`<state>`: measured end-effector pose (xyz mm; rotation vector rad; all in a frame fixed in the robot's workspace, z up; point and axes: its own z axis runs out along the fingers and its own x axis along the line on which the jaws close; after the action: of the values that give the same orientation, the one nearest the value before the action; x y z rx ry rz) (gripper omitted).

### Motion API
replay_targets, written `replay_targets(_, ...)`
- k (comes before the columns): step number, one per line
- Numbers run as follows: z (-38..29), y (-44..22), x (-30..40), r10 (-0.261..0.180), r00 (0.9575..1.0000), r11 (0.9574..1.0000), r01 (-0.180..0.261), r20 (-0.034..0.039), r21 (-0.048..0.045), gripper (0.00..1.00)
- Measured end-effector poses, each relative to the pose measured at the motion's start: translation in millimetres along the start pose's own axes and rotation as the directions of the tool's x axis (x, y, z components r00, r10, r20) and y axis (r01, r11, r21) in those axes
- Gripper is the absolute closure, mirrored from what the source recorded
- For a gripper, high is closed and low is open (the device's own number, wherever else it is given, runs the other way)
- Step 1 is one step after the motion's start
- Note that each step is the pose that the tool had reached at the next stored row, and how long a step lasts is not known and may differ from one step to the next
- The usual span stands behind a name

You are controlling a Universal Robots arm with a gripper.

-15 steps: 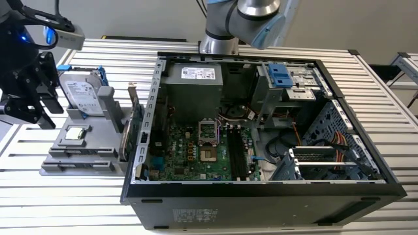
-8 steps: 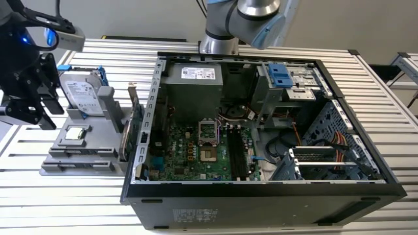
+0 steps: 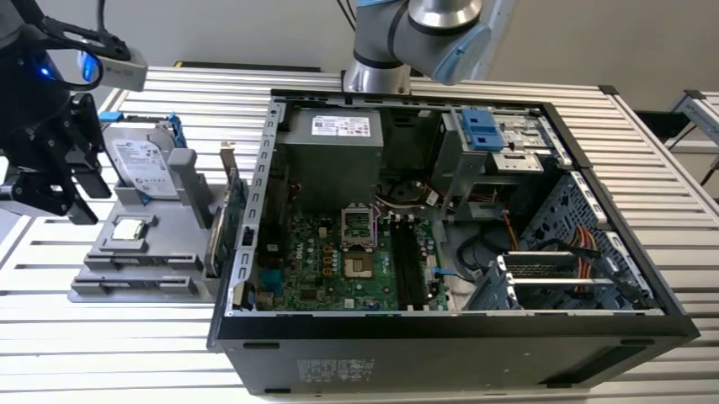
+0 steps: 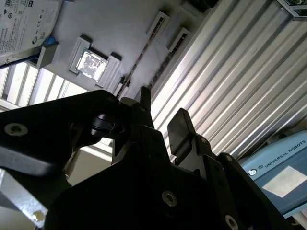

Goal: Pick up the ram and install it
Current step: 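Pick up the ram and move it above insertion slot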

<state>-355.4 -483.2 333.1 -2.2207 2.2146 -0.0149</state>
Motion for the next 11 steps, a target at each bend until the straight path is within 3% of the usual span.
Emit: replay_targets(11,4.3,0.0,-0.2,0.0,1.0,1.0,0.0,-0.0026,0.0,0.0)
